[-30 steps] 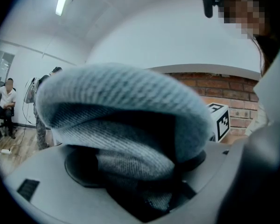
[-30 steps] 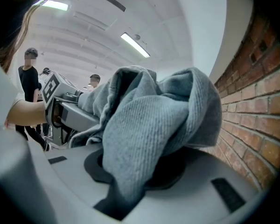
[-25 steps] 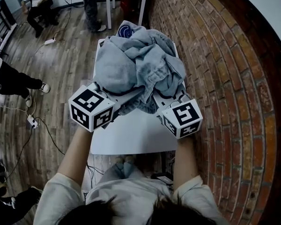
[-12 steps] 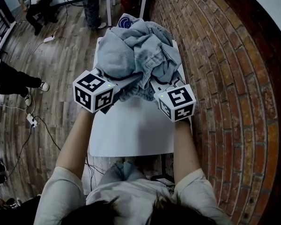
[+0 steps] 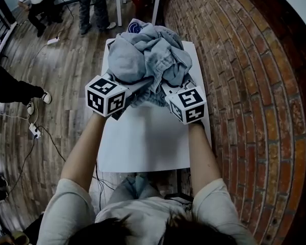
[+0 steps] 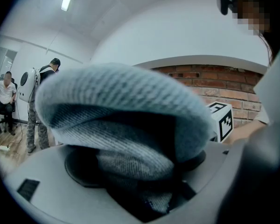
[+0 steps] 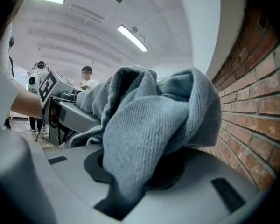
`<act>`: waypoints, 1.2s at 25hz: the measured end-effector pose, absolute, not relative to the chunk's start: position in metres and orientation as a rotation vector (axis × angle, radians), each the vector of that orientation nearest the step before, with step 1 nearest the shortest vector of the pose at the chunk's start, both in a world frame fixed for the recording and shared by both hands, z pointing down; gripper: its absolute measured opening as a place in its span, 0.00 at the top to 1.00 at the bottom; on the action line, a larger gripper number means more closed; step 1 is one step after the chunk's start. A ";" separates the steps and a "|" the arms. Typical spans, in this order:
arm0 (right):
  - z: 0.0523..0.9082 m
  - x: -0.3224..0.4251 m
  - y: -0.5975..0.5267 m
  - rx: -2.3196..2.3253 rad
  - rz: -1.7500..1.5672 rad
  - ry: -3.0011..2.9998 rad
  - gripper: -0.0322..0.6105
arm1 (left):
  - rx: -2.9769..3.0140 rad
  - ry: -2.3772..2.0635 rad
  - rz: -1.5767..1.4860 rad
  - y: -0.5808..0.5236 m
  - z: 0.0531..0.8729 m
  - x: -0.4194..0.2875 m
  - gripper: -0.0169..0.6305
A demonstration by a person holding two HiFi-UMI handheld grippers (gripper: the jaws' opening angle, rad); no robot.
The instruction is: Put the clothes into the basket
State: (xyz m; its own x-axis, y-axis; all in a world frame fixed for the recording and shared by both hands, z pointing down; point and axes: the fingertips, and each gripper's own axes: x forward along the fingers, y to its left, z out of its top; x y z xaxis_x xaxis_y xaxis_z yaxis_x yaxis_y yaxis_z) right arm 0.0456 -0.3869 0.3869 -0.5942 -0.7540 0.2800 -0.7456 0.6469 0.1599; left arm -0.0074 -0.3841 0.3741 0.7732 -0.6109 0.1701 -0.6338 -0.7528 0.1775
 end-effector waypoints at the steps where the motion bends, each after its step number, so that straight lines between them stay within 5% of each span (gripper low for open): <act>1: 0.392 0.046 -0.389 1.193 -0.030 -2.539 0.77 | 2.733 -0.977 0.151 -0.386 0.379 -0.008 0.35; 30: 0.493 0.067 -0.429 1.085 0.391 -2.266 0.75 | 2.228 -0.955 0.310 -0.430 0.481 -0.015 0.33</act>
